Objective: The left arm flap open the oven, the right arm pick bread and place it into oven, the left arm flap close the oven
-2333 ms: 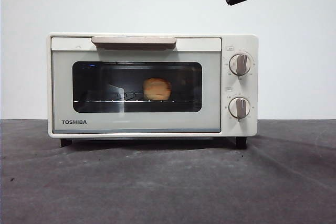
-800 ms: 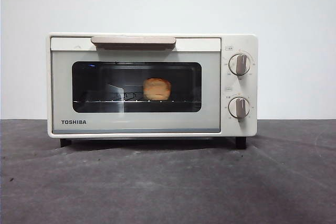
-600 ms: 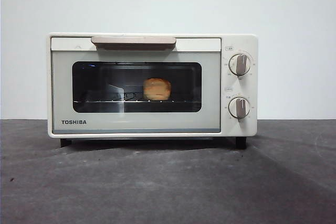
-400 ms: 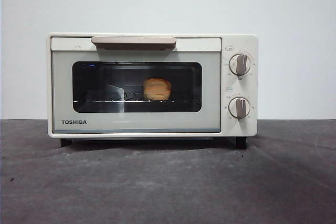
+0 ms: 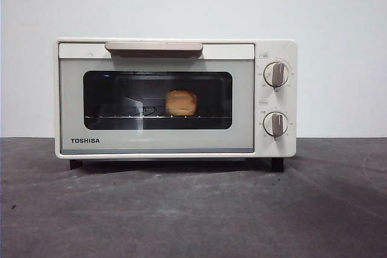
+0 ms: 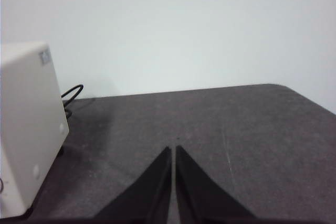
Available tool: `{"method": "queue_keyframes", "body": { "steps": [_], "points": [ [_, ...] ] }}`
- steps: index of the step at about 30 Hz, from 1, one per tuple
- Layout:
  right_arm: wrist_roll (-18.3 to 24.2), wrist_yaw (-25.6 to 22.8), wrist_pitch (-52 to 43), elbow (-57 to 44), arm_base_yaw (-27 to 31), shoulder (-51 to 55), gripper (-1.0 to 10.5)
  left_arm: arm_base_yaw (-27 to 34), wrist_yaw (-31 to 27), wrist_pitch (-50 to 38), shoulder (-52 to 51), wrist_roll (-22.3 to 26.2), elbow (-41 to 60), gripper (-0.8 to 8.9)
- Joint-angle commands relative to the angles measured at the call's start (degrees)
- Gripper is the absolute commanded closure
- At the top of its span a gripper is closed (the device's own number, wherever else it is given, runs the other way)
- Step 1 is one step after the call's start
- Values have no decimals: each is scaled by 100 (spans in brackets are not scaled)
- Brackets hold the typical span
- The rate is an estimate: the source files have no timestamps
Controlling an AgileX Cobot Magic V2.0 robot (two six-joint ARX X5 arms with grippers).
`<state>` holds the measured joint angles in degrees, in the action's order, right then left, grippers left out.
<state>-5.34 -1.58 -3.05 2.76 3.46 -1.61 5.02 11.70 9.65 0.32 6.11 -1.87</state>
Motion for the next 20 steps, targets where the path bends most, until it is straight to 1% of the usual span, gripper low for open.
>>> {"method": "queue_keyframes", "body": {
  "steps": [1, 3, 20],
  "points": [
    [-2, 4, 46, -103, 44, 127, 938, 17, -15, 44, -13, 48, 118, 785],
    [-9, 7, 66, -173, 63, 140, 938, 17, -17, 44, -13, 48, 118, 785],
    [-24, 13, 1366, -221, 118, 140, 938, 17, -15, 44, -13, 48, 118, 785]
  ]
}}
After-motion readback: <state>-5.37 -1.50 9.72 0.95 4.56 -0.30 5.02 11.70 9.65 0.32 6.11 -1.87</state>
